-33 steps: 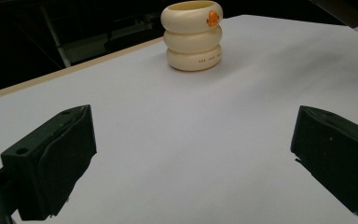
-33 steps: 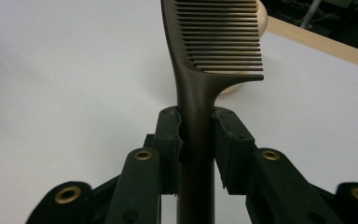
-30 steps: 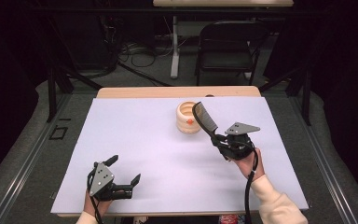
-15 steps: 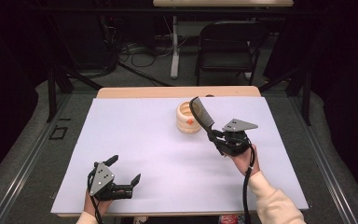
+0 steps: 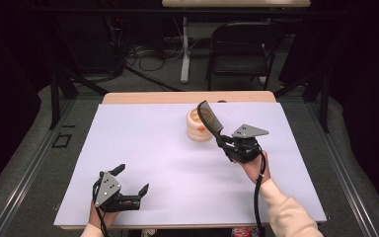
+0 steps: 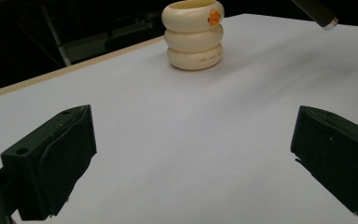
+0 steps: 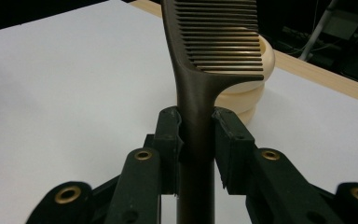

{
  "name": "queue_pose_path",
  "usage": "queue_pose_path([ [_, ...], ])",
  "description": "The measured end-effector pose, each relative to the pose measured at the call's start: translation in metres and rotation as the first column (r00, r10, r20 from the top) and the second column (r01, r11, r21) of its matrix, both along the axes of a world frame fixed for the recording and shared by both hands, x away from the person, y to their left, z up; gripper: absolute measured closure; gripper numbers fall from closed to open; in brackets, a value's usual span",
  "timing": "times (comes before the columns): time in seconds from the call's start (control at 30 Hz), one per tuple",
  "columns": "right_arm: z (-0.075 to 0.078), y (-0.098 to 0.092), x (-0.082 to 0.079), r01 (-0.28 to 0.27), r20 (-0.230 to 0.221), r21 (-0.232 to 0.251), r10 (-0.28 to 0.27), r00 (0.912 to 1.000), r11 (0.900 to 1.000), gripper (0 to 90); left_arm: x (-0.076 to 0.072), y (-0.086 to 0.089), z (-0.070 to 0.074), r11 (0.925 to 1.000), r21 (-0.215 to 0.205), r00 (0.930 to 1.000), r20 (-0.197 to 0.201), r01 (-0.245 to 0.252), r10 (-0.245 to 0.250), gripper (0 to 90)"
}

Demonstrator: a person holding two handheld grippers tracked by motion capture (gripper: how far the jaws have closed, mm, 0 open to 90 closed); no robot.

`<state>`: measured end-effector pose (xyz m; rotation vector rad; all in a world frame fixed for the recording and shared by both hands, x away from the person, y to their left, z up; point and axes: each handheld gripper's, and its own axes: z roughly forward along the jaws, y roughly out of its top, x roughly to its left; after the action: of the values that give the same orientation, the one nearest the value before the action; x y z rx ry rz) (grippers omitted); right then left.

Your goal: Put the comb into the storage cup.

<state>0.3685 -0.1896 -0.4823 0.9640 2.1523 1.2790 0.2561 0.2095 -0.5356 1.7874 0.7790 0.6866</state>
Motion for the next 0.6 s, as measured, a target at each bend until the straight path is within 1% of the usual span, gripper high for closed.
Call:
queue_pose_path([
  [0.17,-0.0003,0.0018,0.0023,-0.001,0.006,0.003,0.001,1.0,1.0,72.4,0.0,0.0003,0.0,1.0,0.001,1.0,0.0,0.001,-0.001,0.2],
  [0.27,-0.0005,0.0026,0.0037,-0.003,0.016,0.003,0.003,0.9999,1.0,72.4,-0.0001,0.0002,0.0,1.0,0.0,1.0,-0.001,0.001,-0.001,0.2],
  [0.4,0.0004,0.0034,0.006,-0.002,0.034,0.016,0.002,0.9994,1.0,72.4,0.0,0.0002,0.0,1.0,0.001,1.0,-0.001,0.001,-0.001,0.2],
  [0.47,0.0004,0.0038,0.0063,-0.003,0.034,0.017,0.003,0.9994,1.0,72.4,0.0,0.0,0.0,1.0,0.0,1.0,0.0,0.001,-0.001,0.2],
  [0.5,0.0006,0.0042,0.0069,-0.005,0.044,0.019,0.004,0.999,1.0,72.4,0.0,0.0,0.0,1.0,0.0,1.0,0.0,0.001,-0.001,0.2],
  [0.6,0.0007,0.0049,0.0074,-0.003,0.044,0.02,0.003,0.999,1.0,72.4,0.0001,0.0,0.0,1.0,0.0,1.0,-0.001,0.002,-0.002,0.2],
])
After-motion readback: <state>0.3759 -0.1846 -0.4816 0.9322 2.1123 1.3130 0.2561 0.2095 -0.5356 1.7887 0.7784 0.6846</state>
